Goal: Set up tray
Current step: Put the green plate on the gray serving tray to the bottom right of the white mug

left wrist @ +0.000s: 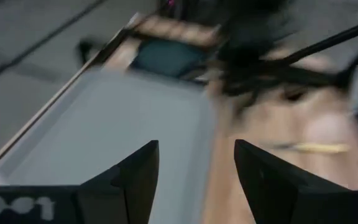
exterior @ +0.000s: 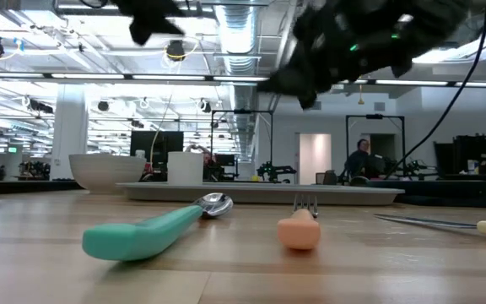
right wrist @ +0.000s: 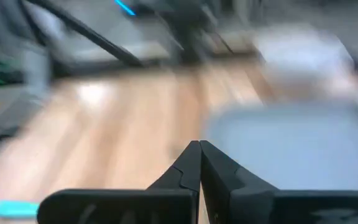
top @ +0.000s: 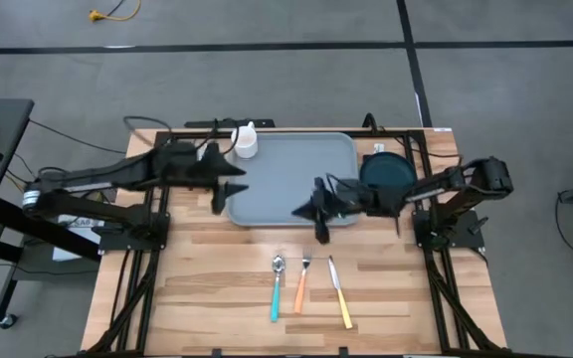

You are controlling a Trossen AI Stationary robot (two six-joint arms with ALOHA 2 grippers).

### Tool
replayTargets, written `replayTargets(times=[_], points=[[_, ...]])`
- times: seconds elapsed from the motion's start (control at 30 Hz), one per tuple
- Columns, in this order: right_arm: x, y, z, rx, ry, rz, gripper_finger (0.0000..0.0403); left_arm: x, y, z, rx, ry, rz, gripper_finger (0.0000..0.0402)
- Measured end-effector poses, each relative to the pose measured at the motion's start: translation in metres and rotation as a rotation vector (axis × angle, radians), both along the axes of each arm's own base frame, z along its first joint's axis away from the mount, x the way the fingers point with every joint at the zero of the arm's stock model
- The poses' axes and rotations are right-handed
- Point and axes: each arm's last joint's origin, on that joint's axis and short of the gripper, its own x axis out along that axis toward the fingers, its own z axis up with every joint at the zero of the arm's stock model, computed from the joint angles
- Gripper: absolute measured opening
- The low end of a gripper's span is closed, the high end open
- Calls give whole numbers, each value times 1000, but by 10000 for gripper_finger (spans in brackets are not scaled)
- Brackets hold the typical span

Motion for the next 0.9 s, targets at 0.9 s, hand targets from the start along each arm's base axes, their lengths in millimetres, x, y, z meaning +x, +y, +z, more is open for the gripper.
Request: replayTargets(times=[0.9], points=[[-79,-88,36,247,1195,-426,79,-10,-34,-57,39,-19,-156,199]])
